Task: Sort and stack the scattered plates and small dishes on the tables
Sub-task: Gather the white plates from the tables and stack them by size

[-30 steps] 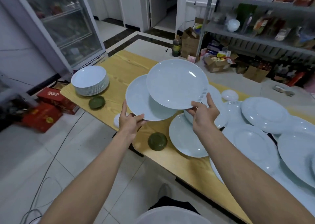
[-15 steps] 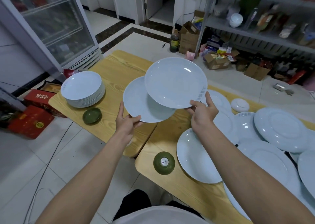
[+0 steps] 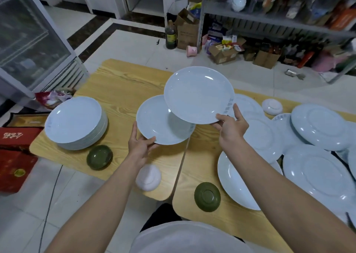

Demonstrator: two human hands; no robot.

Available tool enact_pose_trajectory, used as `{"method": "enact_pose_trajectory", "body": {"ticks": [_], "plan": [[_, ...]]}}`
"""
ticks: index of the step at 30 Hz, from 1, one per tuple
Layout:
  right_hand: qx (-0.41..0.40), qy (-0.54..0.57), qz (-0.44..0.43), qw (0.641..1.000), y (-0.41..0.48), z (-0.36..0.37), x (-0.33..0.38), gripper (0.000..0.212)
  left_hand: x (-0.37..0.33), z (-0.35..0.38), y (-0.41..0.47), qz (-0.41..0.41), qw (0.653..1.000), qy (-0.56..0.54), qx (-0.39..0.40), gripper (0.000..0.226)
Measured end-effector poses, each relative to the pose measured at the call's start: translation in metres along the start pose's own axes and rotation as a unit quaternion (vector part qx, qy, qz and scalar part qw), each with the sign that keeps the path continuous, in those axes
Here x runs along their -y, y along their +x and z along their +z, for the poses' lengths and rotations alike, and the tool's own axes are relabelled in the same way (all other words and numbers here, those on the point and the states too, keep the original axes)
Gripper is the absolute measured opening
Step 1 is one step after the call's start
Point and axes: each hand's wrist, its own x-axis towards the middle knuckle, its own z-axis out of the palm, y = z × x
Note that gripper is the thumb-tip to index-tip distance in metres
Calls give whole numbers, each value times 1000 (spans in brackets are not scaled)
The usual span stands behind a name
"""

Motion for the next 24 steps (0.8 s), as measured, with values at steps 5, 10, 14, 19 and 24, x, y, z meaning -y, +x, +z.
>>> {"method": "enact_pose_trajectory", "body": {"ticks": [5, 10, 14, 19, 24], "plan": [[-27, -5, 5, 1000, 2, 16, -24, 81, -3, -18, 21, -17, 1000, 7, 7, 103], [-32, -7, 20, 999, 1, 30, -45, 80, -7, -29, 38, -31, 999, 10, 7, 101], [-33, -17, 25, 999, 2, 39, -59, 80, -6, -37, 50, -42, 999, 17, 14, 102], [-35, -34, 32, 998, 3, 48, -77, 80, 0, -46, 63, -50, 998, 28, 22, 104], [-38, -68, 52, 996, 3, 48, -101, 81, 7, -52, 72, -50, 998, 47, 3, 104]]}}
